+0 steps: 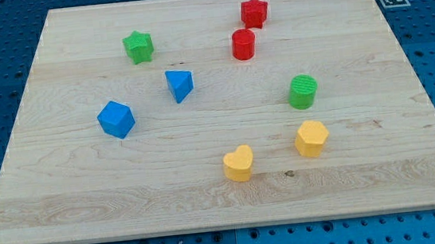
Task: Point your arm on top of the red star
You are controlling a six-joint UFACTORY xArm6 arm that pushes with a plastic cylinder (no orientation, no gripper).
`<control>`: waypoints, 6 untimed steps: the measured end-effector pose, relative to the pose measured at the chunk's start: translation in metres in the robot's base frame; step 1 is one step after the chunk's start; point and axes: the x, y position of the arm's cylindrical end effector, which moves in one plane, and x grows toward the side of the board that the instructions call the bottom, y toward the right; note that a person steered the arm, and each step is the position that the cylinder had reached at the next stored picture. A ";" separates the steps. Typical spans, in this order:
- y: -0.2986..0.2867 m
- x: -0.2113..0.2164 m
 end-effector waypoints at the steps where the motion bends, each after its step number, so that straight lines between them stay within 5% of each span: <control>1: -0.001 0.000; 6: -0.247 0.000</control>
